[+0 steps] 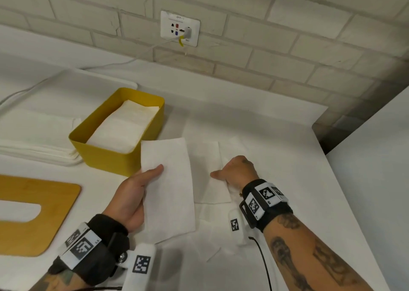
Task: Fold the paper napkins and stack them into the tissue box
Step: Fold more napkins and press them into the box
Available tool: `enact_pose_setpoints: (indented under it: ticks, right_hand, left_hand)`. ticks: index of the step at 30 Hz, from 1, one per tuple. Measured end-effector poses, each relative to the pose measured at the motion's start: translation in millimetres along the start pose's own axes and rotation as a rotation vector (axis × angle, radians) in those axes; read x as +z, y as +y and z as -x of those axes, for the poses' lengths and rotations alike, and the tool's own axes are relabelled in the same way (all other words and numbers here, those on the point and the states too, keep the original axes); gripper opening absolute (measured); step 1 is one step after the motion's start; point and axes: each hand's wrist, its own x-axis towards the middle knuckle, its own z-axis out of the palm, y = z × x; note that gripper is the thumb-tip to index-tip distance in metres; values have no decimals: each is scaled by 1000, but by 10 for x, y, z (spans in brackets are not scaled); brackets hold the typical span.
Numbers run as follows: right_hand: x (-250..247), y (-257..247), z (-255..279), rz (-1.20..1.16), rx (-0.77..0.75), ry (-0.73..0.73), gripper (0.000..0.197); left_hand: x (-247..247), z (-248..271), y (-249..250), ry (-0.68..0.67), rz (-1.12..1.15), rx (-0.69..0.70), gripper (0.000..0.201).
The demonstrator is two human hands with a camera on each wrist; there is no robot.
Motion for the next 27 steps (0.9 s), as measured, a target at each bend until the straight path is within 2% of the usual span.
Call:
enact_pose_setpoints:
  ticks: [3,7,9,12,15,20,23,27]
  right_hand:
    - [5,-42,57,50,4,18,83]
    - [12,-103,96,54,6,10,79]
    - [24,-135,123,27,-7,8,66]
    - [-10,-151,209,-113,-89,11,24]
    - [-106,-122,347,-367,-179,59,17]
    - [-247,21,529,-717,-216,83,23]
    - [-341,90,669,-683,-280,93,36]
    - [-557,13,900,-725,-382,154,44]
  left_hand:
    - [-15,-16,-15,-1,3,-2,49]
    - [-5,-8,-29,-9,-2,2,47]
    - [-1,1,-26,-13,-2,6,46]
    - [-17,4,-13,-17,-2,6,47]
    - [-48,0,1,-27,12,-4,45]
    - [-11,-16,-10,-54,42,-34,41]
    - [52,-46,-21,-86,38,-63,32]
    - [137,-128,-48,-139,-9,-74,35]
